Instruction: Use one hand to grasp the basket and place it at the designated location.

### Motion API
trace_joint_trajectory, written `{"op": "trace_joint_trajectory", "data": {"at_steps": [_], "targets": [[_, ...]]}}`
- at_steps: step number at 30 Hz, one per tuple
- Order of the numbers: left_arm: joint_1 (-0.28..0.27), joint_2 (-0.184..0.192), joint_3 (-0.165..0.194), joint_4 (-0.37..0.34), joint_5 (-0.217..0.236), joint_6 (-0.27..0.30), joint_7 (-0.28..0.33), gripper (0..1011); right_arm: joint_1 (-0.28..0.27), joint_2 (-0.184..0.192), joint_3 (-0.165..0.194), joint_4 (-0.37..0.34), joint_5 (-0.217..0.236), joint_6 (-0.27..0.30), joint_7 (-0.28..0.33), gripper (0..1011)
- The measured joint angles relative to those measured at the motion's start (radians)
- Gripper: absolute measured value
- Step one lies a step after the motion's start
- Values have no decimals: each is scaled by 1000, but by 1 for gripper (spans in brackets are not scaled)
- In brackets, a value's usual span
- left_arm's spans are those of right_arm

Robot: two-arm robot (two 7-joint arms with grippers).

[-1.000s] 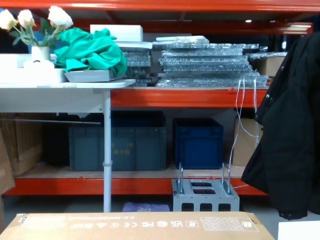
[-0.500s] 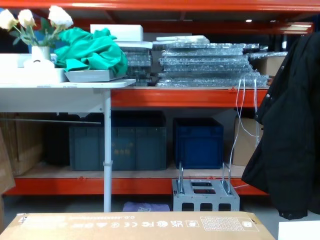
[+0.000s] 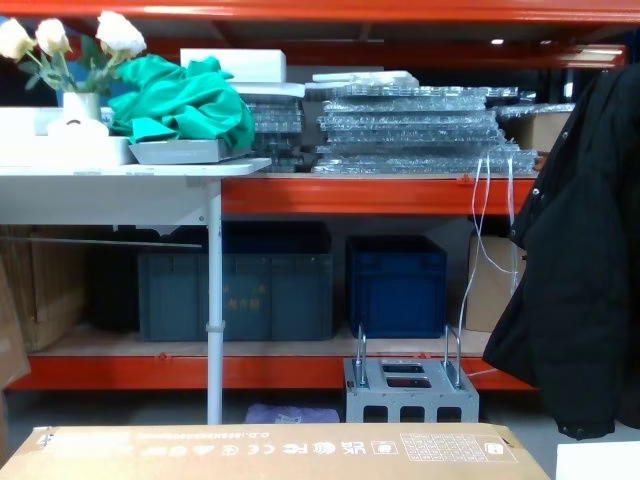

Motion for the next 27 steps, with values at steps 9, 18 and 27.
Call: {"op": "trace_joint_trajectory", "data": {"at_steps": [9, 18, 27], "targets": [[0, 0, 0, 0, 0, 0, 0, 0, -2, 1, -4, -2, -1, 1, -4, 995], [0, 0, 0, 0, 0, 0, 0, 0, -8, 12, 0, -19, -5, 0, -20, 769], [0, 0, 0, 0, 0, 0, 0, 0, -9, 16, 10, -28, -6, 1, -31, 506]]}}
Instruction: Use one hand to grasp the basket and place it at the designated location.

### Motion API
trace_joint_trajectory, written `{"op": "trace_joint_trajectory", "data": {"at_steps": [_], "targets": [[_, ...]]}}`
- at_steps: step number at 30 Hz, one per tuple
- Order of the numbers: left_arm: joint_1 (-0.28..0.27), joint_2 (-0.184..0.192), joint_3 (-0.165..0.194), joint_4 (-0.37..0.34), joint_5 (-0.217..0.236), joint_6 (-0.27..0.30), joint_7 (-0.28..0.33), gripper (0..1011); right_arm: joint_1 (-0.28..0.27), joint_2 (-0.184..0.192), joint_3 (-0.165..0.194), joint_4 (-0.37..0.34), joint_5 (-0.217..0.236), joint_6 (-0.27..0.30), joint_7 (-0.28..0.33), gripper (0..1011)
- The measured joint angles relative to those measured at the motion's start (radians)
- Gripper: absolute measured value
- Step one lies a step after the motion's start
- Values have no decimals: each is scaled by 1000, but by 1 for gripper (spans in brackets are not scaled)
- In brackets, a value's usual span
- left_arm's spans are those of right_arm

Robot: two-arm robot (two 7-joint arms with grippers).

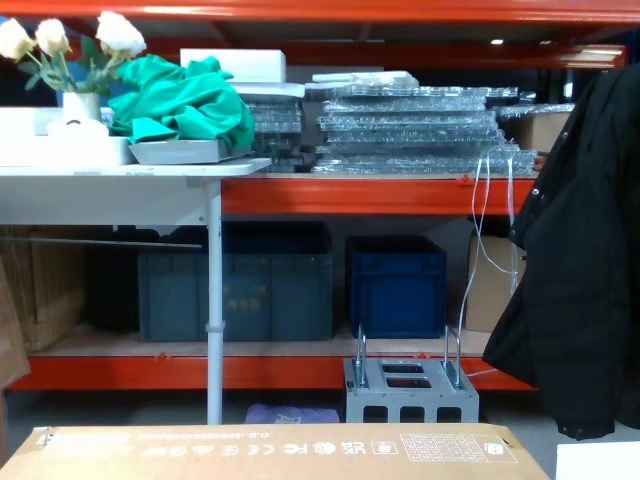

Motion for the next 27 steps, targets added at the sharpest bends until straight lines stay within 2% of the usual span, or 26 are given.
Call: {"op": "trace_joint_trajectory", "data": {"at_steps": [4, 9, 27], "targets": [[0, 0, 0, 0, 0, 0, 0, 0, 0, 2, 5, -7, -2, 2, -5, 361], [0, 0, 0, 0, 0, 0, 0, 0, 1, 2, 8, -10, -2, 4, -8, 235], [0, 0, 0, 0, 0, 0, 0, 0, -1, 7, 17, -13, -5, 9, -10, 233]]}}
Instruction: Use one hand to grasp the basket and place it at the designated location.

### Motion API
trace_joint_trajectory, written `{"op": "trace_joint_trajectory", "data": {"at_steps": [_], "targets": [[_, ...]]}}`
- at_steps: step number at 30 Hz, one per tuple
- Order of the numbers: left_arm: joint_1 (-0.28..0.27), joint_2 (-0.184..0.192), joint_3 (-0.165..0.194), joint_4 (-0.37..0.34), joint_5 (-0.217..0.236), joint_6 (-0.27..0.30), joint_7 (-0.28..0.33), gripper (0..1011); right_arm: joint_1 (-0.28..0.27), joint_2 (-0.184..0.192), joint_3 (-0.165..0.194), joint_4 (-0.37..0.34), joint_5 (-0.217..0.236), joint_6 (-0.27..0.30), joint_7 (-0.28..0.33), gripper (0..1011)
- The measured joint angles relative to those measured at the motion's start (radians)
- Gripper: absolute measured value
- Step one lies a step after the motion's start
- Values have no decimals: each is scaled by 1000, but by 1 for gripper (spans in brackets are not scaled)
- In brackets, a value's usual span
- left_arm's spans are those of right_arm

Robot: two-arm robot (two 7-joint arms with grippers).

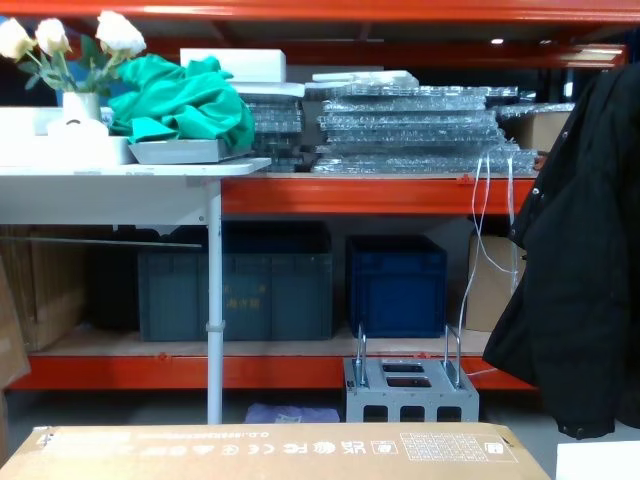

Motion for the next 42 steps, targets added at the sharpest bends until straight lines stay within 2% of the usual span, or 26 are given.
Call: {"op": "trace_joint_trajectory", "data": {"at_steps": [13, 26, 35, 42], "targets": [[0, 0, 0, 0, 0, 0, 0, 0, 30, 21, 25, -16, 17, -5, 16, 233], [0, 0, 0, 0, 0, 0, 0, 0, 89, 47, 47, -72, 31, -26, 46, 233], [0, 0, 0, 0, 0, 0, 0, 0, 138, 50, 47, -134, 32, -59, 65, 233], [0, 0, 0, 0, 0, 0, 0, 0, 173, 41, 34, -172, 32, -102, 79, 233]]}}
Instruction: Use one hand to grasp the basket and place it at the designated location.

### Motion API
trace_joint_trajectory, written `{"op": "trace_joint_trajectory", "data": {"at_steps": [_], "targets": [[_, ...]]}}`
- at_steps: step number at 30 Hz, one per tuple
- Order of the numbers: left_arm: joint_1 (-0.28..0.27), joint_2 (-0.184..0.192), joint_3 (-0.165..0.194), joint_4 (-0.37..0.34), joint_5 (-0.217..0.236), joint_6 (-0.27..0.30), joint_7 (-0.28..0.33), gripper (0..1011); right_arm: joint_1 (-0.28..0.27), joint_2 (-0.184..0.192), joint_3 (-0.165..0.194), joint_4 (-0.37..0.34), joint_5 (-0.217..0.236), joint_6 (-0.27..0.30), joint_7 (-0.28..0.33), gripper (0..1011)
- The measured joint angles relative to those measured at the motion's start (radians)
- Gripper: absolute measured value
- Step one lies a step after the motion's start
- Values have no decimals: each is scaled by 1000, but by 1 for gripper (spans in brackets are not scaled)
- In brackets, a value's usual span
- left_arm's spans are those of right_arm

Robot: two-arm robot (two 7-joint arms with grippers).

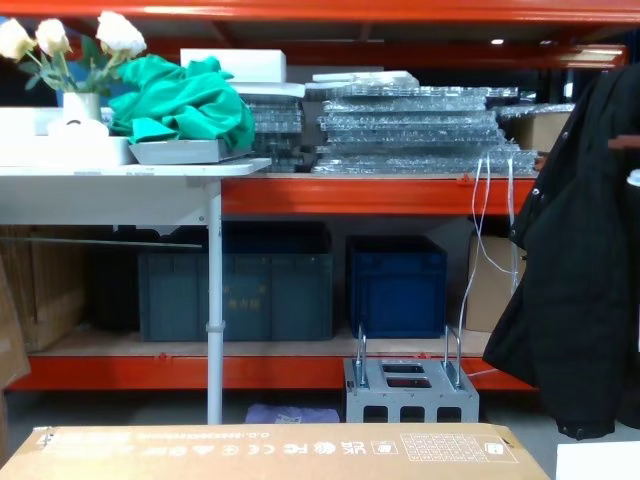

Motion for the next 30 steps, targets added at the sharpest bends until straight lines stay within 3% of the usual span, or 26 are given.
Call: {"op": "trace_joint_trajectory", "data": {"at_steps": [14, 23, 30], "targets": [[0, 0, 0, 0, 0, 0, 0, 0, 43, -33, -21, -53, 42, -95, 23, 233], [0, 0, 0, 0, 0, 0, 0, 0, 58, -50, -34, -149, 75, -191, 23, 233], [0, 0, 0, 0, 0, 0, 0, 0, 61, -56, -45, -204, 127, -263, 33, 233]]}}
